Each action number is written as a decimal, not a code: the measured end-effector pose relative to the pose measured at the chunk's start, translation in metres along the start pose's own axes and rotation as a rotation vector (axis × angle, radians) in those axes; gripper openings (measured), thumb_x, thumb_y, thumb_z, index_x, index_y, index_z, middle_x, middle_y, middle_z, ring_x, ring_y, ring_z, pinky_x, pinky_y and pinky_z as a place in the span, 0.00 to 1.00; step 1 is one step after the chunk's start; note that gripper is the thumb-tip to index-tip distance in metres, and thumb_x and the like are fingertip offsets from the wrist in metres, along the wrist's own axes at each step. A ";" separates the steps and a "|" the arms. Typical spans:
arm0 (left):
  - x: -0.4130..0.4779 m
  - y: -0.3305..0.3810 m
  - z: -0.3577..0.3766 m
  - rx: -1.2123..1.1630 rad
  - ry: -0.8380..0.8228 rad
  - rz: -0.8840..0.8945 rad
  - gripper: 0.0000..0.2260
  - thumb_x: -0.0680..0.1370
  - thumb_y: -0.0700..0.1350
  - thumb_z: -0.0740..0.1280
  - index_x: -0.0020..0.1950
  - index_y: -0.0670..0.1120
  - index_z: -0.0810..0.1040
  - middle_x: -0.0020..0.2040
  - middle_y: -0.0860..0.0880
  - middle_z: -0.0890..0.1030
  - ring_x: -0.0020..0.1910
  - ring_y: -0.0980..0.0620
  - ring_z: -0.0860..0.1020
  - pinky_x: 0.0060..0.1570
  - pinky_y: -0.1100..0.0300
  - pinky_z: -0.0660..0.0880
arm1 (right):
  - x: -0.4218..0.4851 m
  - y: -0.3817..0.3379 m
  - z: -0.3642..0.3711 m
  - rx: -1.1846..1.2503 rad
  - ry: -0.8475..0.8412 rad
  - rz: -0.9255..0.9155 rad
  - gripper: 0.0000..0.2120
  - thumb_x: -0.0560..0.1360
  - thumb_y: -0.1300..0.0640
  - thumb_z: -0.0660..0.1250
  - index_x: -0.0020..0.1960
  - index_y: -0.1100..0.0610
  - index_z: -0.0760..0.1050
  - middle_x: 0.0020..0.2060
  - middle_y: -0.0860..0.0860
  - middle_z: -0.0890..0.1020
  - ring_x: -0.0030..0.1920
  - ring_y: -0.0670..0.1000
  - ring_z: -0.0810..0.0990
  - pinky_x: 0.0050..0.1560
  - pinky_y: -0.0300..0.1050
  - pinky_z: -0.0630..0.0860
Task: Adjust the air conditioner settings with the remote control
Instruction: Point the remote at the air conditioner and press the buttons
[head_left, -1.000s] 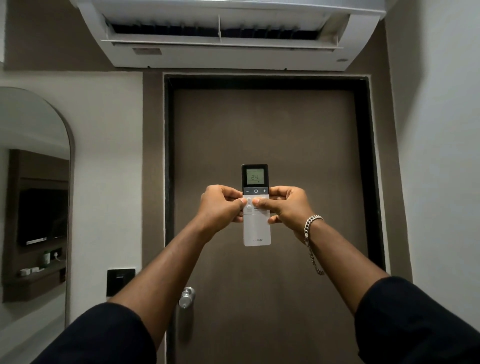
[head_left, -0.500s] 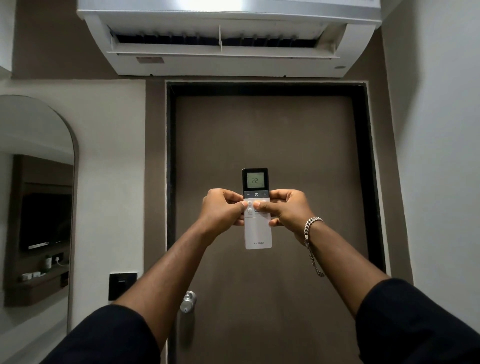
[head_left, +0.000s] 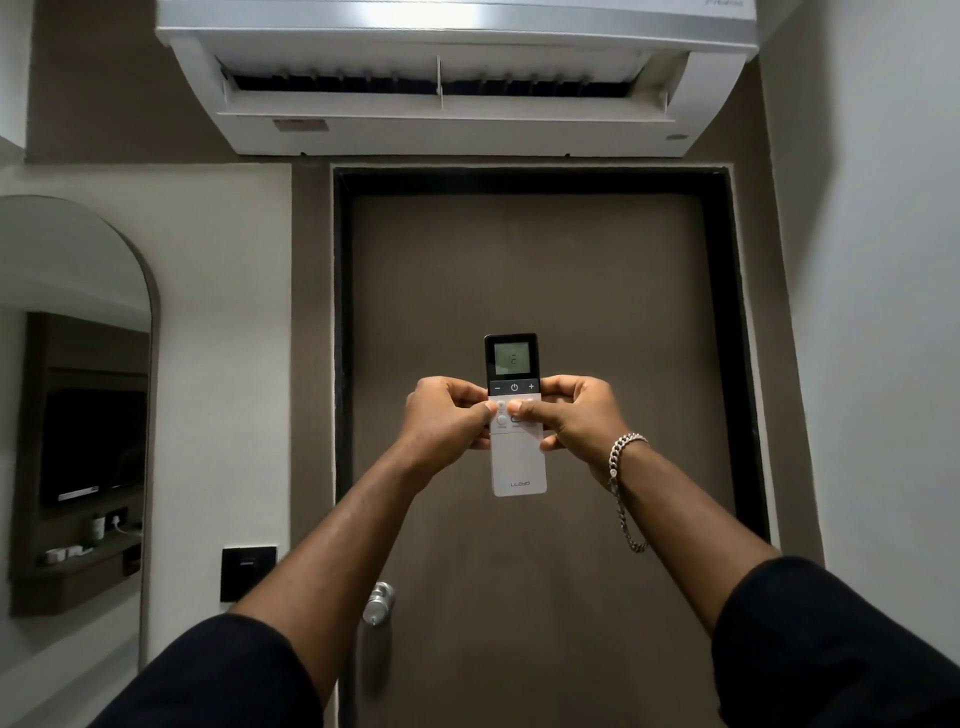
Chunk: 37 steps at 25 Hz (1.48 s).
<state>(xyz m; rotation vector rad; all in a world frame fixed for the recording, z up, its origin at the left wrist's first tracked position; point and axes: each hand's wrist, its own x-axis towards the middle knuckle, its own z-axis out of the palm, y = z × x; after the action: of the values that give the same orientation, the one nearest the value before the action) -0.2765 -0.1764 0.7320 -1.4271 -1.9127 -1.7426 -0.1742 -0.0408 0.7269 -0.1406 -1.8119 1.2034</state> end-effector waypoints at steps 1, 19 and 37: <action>0.000 0.000 0.000 -0.005 0.000 0.003 0.09 0.76 0.42 0.69 0.53 0.38 0.79 0.48 0.40 0.84 0.43 0.50 0.85 0.31 0.65 0.80 | 0.000 0.000 0.000 0.003 0.002 0.001 0.24 0.66 0.59 0.79 0.58 0.64 0.76 0.51 0.58 0.85 0.49 0.57 0.86 0.28 0.40 0.76; 0.002 0.003 0.006 -0.052 0.104 -0.019 0.07 0.77 0.43 0.68 0.45 0.39 0.81 0.44 0.41 0.85 0.37 0.50 0.85 0.30 0.62 0.81 | -0.005 -0.002 0.003 0.044 -0.010 0.026 0.13 0.73 0.57 0.73 0.54 0.63 0.80 0.46 0.58 0.87 0.41 0.53 0.86 0.28 0.40 0.78; -0.002 0.008 0.005 -0.081 0.035 0.040 0.07 0.77 0.44 0.68 0.47 0.41 0.81 0.45 0.42 0.86 0.41 0.50 0.86 0.34 0.60 0.82 | -0.013 -0.012 -0.009 0.093 -0.007 0.031 0.09 0.74 0.56 0.71 0.48 0.63 0.80 0.39 0.54 0.87 0.35 0.48 0.87 0.26 0.39 0.79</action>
<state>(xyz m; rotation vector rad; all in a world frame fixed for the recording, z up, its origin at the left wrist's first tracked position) -0.2677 -0.1743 0.7345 -1.4408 -1.8031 -1.8342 -0.1554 -0.0479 0.7284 -0.1123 -1.7618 1.3085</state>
